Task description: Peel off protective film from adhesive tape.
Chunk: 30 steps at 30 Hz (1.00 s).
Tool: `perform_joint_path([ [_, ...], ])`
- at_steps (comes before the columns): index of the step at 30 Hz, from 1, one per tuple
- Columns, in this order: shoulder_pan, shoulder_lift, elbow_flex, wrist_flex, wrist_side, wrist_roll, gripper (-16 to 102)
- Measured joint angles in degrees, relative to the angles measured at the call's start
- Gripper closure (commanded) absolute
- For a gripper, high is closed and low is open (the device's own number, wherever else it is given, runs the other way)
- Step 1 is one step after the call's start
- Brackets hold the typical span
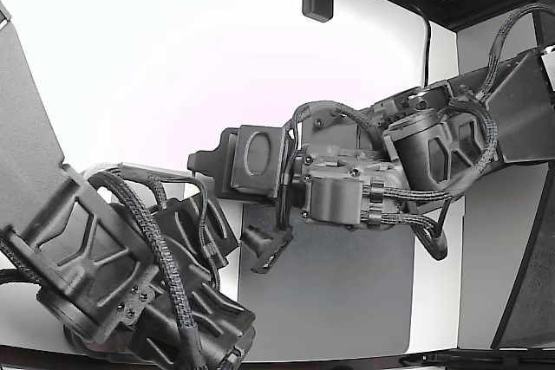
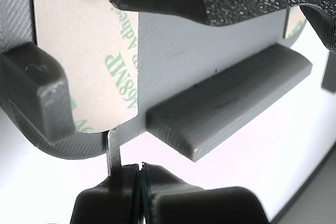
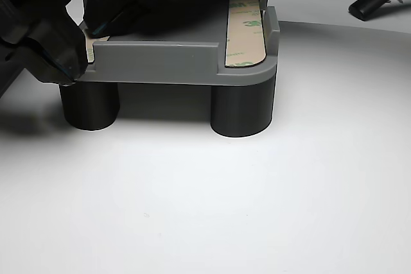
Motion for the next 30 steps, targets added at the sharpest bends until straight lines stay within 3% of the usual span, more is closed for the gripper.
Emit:
perform_joint_path([
  [30, 0.8, -0.1, -0.2, 0.1, 0.2, 0.5, 97],
])
